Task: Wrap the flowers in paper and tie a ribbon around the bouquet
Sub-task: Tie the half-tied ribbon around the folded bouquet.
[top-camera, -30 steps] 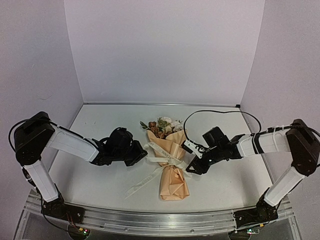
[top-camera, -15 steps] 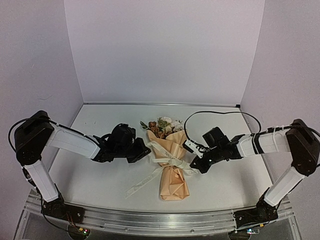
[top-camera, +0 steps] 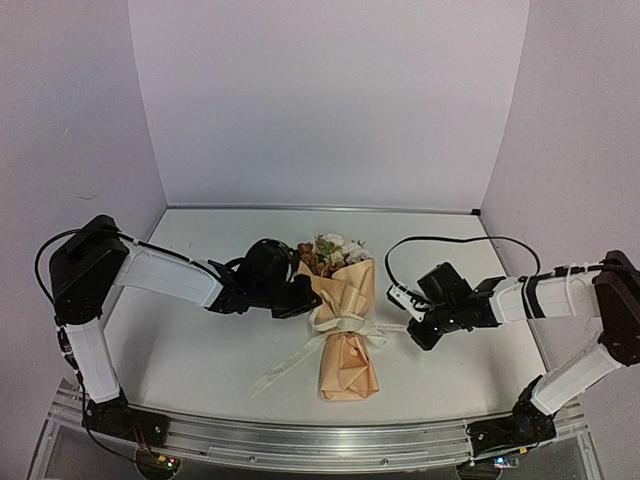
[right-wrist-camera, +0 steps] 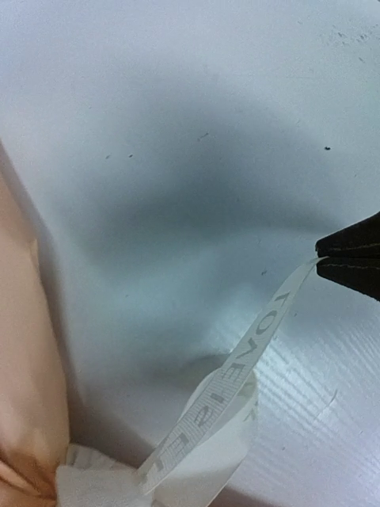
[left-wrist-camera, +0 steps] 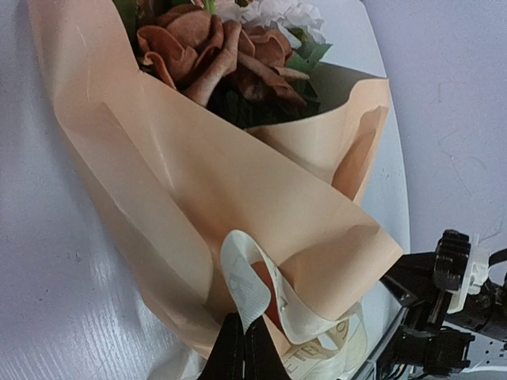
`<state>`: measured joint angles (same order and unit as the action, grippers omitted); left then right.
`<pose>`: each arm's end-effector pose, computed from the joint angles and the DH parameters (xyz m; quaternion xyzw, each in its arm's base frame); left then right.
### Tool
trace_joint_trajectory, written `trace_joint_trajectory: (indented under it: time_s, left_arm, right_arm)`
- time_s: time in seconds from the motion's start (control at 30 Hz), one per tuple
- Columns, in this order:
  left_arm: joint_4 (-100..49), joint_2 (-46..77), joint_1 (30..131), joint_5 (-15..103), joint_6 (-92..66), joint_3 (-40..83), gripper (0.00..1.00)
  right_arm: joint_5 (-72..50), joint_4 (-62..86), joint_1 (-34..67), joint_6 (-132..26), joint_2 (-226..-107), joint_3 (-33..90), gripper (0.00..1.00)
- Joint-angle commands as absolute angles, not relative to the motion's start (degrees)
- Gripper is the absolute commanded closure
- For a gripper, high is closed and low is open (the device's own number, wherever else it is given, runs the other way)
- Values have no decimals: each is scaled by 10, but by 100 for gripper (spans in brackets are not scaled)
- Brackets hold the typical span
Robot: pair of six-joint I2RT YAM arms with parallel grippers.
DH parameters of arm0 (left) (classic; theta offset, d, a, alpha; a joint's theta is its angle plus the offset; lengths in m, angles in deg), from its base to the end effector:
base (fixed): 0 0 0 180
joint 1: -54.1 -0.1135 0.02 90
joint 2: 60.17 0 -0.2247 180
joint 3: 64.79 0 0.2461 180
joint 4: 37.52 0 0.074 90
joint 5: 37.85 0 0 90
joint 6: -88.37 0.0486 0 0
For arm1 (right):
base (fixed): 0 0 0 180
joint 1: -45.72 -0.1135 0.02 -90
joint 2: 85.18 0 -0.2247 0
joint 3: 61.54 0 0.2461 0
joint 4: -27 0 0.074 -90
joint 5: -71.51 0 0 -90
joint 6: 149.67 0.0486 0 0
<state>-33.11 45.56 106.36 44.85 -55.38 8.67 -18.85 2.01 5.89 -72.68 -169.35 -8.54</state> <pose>0.2320 -0.3098 0.1254 0.0170 0.8922 -0.3919 0.2240 0.2122 0.1766 0.1078 -0.4249 0.8572 0.0646 0.2838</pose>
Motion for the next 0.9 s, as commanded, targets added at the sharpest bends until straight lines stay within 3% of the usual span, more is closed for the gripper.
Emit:
trace_joint_trajectory:
  time_s: [0.0,0.37,0.53,0.73,0.87]
  left_arm:
    - [-288,462,1076,459,-498,117,100]
    - [-292,422,1077,493,-481,61,100]
    - [-300,416,1077,496,-469,53,100]
    - [-301,415,1078,498,-458,59,100]
    - [-304,416,1077,493,-456,61,100]
  right_arm:
    - [-301,2,59,-722,-1674,-93,100]
    - [-404,-56,62,-667,-1686,-66,100]
    - [-336,-66,66,-644,-1675,-52,98]
    - [-247,-78,66,-602,-1645,-41,64]
    - [-167,-62,65,-564,-1599,-69,56]
